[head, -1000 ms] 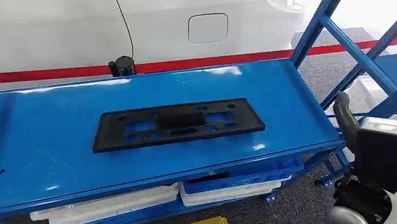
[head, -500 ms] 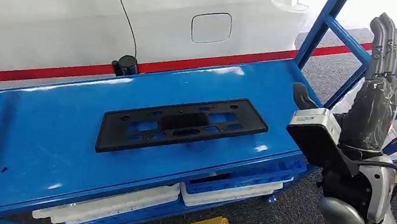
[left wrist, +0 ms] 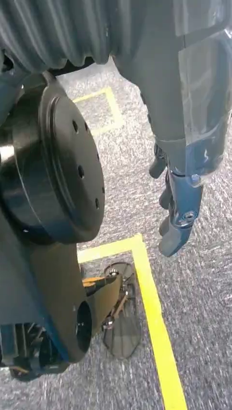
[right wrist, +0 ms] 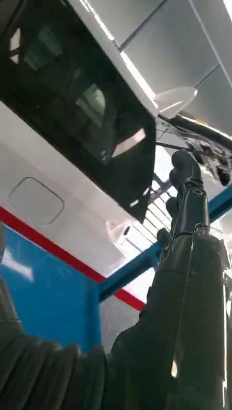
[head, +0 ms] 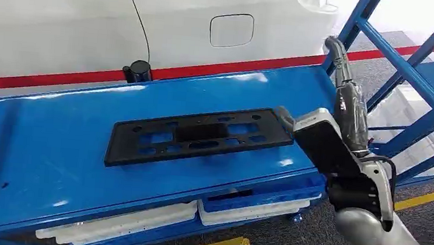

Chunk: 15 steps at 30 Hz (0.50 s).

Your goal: Take the parts from the cabinet and place them on the table.

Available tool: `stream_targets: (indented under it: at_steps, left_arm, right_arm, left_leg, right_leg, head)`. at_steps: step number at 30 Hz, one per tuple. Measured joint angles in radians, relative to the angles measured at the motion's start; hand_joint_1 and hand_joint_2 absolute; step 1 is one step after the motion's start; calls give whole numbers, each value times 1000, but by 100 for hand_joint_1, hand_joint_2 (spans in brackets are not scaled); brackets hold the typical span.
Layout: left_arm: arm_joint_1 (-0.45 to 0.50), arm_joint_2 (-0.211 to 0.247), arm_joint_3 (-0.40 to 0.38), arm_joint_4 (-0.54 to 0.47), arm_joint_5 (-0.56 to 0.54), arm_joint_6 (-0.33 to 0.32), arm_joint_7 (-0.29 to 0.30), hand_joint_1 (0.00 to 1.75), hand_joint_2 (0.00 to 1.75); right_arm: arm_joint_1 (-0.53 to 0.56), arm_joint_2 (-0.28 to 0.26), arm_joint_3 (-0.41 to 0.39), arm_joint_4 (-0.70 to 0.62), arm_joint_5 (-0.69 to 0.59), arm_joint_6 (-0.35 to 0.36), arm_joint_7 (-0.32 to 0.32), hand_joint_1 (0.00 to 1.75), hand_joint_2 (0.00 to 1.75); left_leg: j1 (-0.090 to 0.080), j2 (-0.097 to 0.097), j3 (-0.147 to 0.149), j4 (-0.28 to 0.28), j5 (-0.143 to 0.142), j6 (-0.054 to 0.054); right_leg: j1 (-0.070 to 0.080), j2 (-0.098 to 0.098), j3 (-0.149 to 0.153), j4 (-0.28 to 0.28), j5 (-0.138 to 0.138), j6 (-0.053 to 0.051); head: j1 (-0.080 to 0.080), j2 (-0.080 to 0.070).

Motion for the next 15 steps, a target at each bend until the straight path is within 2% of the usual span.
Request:
stream_targets:
  at_steps: [5, 9, 11, 15]
  left_arm:
    - [0, 0, -2, 0, -10, 53, 33, 0, 175]
    - [0, 0, -6, 0, -11, 64, 44, 0, 175]
    - [-1, 0, -7, 0, -13, 84, 71, 0, 175]
    - [-11, 0, -7, 0, -2, 151, 171, 0, 175]
  right_arm:
    - [24, 32, 54, 103, -151, -45, -82, 0, 175]
    - [33, 48, 81, 151, -164, -49, -89, 0, 175]
    - [33, 54, 91, 166, -182, -48, -91, 0, 175]
    - [20, 66, 113, 188, -241, -30, -105, 0, 175]
  left_leg:
    - [0, 1, 0, 0, 0, 0]
    - [0, 1, -1, 0, 0, 0]
    - [0, 1, -1, 0, 0, 0]
    - [0, 2, -1, 0, 0, 0]
  right_leg:
    - [0, 0, 0, 0, 0, 0]
    - [0, 0, 0, 0, 0, 0]
    - [0, 0, 0, 0, 0, 0]
    - [0, 0, 0, 0, 0, 0]
  head:
    - [0, 0]
    - [0, 0]
    - [0, 0]
    - [0, 0]
